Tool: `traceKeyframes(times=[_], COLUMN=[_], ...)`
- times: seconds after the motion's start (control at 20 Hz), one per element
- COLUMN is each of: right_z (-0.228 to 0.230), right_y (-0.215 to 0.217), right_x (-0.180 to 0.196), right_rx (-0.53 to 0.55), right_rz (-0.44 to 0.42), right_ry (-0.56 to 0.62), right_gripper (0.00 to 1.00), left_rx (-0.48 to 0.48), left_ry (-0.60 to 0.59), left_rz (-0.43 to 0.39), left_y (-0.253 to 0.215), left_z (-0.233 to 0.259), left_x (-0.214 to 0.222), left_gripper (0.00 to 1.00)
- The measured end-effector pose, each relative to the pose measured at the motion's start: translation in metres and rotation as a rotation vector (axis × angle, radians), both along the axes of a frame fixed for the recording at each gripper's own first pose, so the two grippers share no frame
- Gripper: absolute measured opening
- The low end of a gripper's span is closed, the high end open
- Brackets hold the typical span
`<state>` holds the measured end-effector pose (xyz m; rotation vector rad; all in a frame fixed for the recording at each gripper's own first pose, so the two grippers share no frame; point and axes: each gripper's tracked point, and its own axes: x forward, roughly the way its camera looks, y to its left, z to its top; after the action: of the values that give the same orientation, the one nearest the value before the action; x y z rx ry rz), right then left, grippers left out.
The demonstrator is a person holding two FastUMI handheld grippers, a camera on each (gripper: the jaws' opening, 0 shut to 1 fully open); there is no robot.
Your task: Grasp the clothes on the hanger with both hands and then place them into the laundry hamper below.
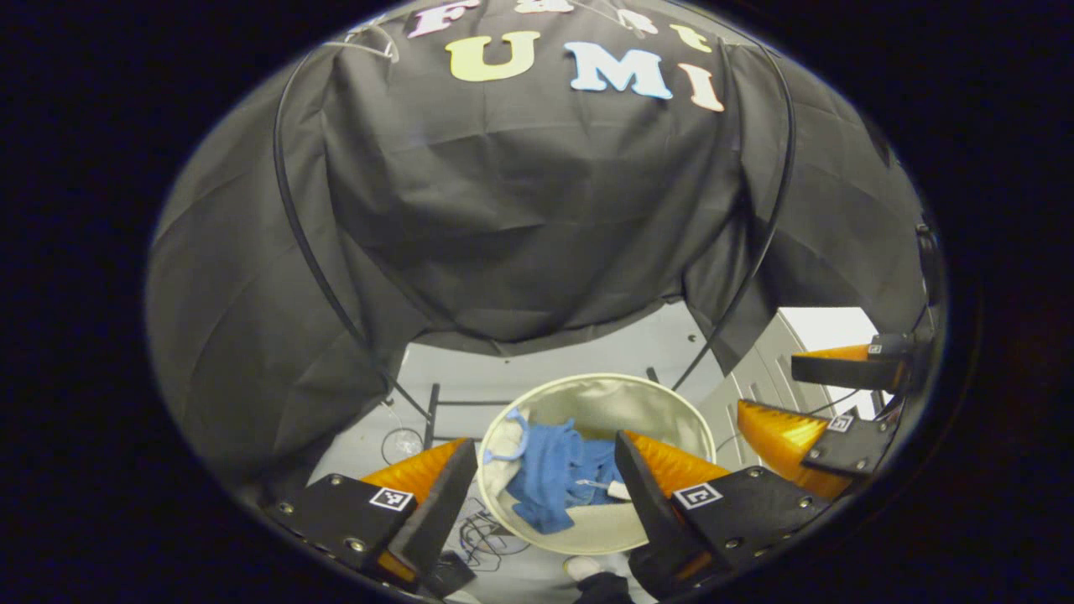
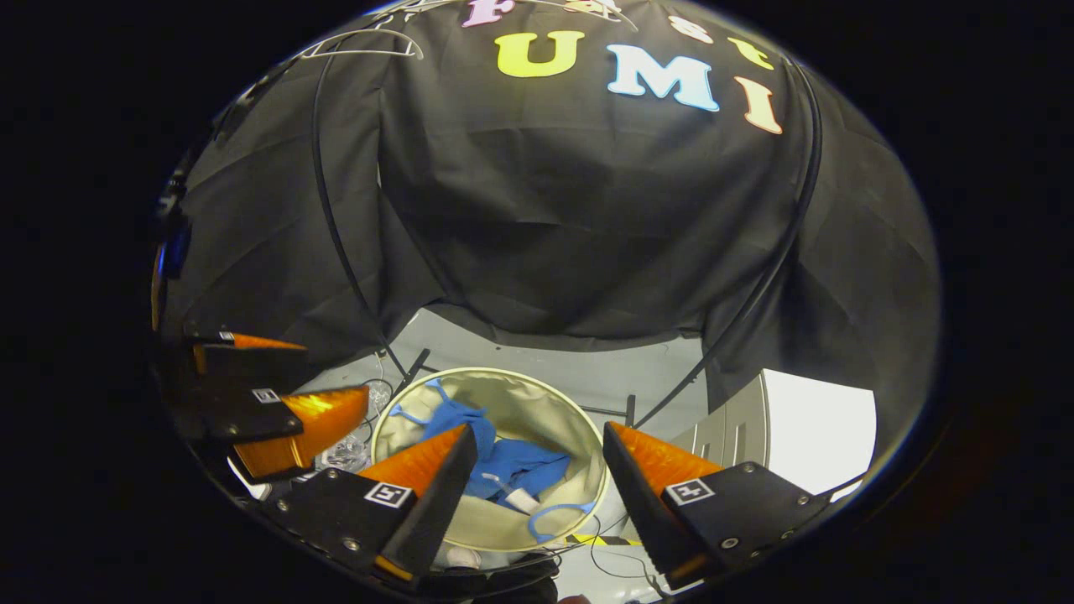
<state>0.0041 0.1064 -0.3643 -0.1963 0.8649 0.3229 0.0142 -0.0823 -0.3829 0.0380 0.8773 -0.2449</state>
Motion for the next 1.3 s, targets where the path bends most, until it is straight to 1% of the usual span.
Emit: traceKeyframes(times=[0.15,0.2,0.3,0.35,0.4,0.45,0.5,0.55,0.85,0.95,1.0,1.05,1.2,1.3], right_z=[0.013,0.022,0.046,0.058,0.073,0.091,0.109,0.126,0.236,0.270,0.285,0.300,0.330,0.347], right_y=[0.000,-0.002,-0.007,-0.009,-0.013,-0.015,-0.017,-0.020,-0.040,-0.048,-0.055,-0.069,-0.099,-0.121], right_x=[0.001,0.000,0.006,0.010,0.014,0.017,0.021,0.024,0.035,0.025,0.022,0.021,0.003,-0.011], right_rx=[0.018,0.013,0.012,0.019,0.026,0.035,0.044,0.050,0.072,0.122,0.141,0.152,0.170,0.164], right_rz=[-0.013,-0.013,-0.024,-0.038,-0.055,-0.073,-0.088,-0.100,-0.105,-0.127,-0.140,-0.151,-0.171,-0.183], right_ry=[-0.023,-0.043,-0.102,-0.134,-0.166,-0.200,-0.239,-0.276,-0.511,-0.566,-0.589,-0.611,-0.665,-0.712], right_gripper=[0.95,0.95,0.95,0.95,0.95,0.95,0.95,0.95,0.94,0.95,0.95,0.95,0.95,0.95], left_rx=[0.001,-0.009,-0.037,-0.051,-0.065,-0.077,-0.085,-0.095,-0.131,-0.141,-0.147,-0.154,-0.160,-0.168], left_ry=[-0.074,-0.105,-0.171,-0.208,-0.245,-0.282,-0.318,-0.356,-0.581,-0.648,-0.674,-0.697,-0.770,-0.798], left_rz=[-0.022,-0.022,-0.008,0.005,0.020,0.034,0.048,0.062,0.108,0.123,0.135,0.140,0.160,0.178], left_y=[0.002,0.003,0.010,0.014,0.020,0.025,0.032,0.036,0.058,0.059,0.059,0.059,0.061,0.061], left_z=[0.030,0.042,0.069,0.085,0.101,0.116,0.136,0.155,0.272,0.308,0.326,0.342,0.379,0.397], left_x=[0.012,0.016,0.026,0.032,0.036,0.041,0.045,0.049,0.064,0.057,0.047,0.039,0.015,0.002], left_gripper=[0.96,1.00,1.00,0.96,1.00,1.00,0.96,1.00,1.00,1.00,1.00,1.00,1.00,1.00])
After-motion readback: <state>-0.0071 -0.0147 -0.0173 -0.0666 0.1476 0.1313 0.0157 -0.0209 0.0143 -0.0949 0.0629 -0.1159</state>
